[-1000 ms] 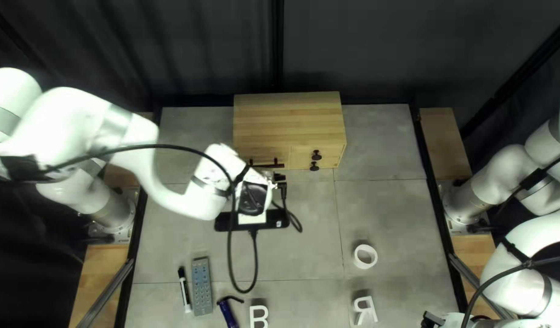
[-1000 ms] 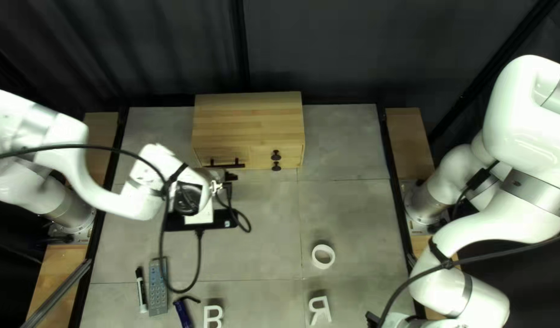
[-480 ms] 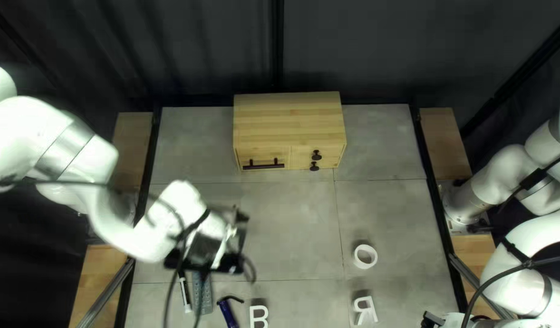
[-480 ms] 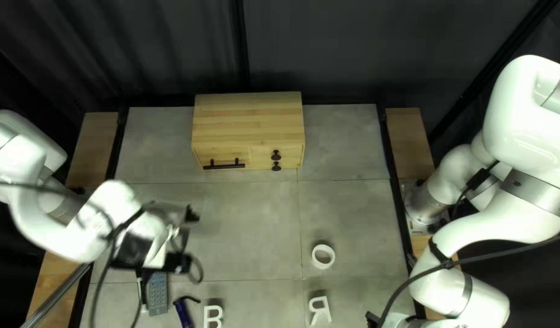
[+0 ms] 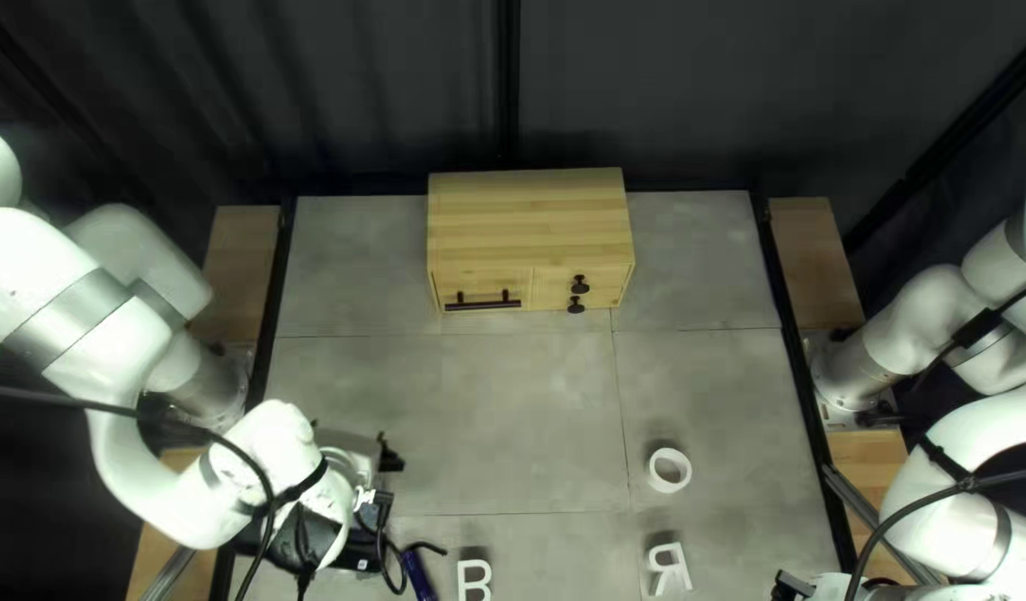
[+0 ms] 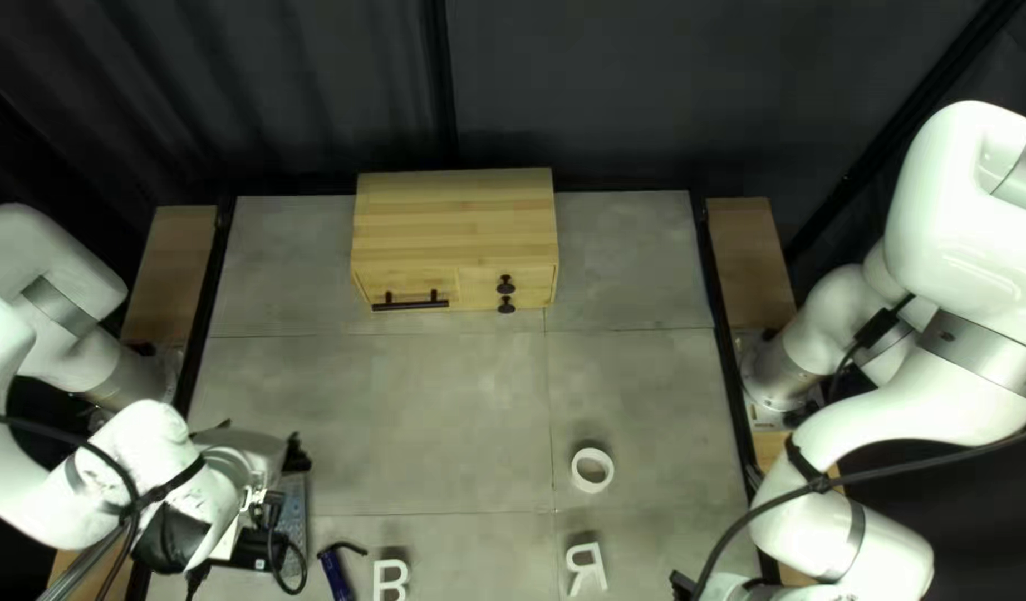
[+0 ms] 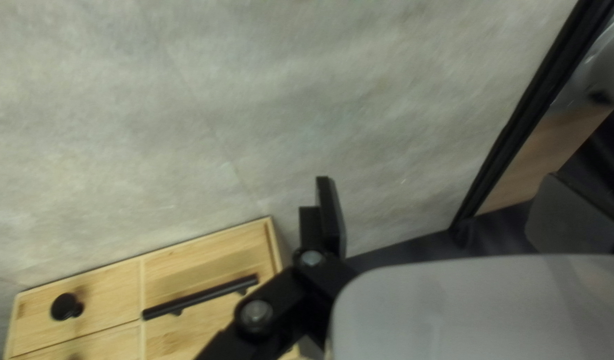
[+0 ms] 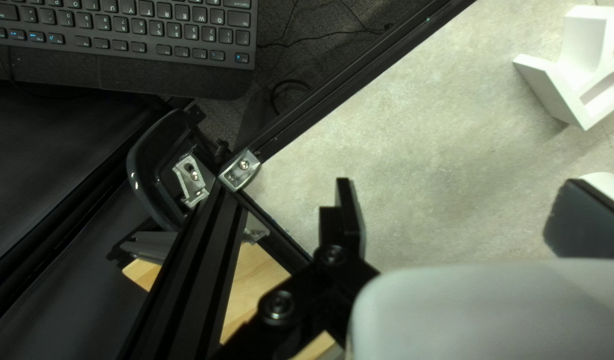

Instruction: Open drawers and place objects into drawer and close

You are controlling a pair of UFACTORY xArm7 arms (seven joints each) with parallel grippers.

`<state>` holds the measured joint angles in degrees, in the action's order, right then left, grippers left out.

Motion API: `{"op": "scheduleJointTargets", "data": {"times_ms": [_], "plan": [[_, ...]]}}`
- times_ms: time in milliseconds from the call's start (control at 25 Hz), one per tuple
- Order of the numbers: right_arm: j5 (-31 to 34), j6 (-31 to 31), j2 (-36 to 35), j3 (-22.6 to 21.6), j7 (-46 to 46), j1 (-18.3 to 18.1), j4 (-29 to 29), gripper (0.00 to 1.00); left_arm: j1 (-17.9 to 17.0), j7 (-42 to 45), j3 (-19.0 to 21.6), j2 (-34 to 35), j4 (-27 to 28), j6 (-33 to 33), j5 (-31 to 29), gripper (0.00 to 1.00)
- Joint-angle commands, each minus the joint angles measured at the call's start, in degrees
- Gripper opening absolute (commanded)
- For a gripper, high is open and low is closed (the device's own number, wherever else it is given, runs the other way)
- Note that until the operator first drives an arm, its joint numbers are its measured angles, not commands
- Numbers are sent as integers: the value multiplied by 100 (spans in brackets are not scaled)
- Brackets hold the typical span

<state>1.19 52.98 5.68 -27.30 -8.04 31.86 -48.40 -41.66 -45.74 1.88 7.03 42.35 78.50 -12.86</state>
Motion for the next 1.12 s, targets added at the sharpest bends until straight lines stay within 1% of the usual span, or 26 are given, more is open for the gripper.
{"op": "scheduleJointTargets", "data": {"times_ms": [40, 160, 320, 520, 720, 1120], "plan": [[0, 0, 0, 0, 0, 0, 0, 100, -167, 588, 191, 70, -13, 18, 439, 100], [0, 0, 0, 0, 0, 0, 0, 100, -247, 859, 274, -94, 98, -149, 639, 100], [0, 0, 0, 0, 0, 0, 0, 100, -218, 975, 244, -128, 152, -251, 751, 100], [0, 0, 0, 0, 0, 0, 0, 100, -171, 1350, 214, 119, 15, -358, 898, 100], [0, 0, 0, 0, 0, 0, 0, 100, -226, 1736, 296, 222, -155, -591, 1010, 100], [0, 0, 0, 0, 0, 0, 0, 100, -229, 1772, 304, 242, -181, -621, 1015, 100]]}}
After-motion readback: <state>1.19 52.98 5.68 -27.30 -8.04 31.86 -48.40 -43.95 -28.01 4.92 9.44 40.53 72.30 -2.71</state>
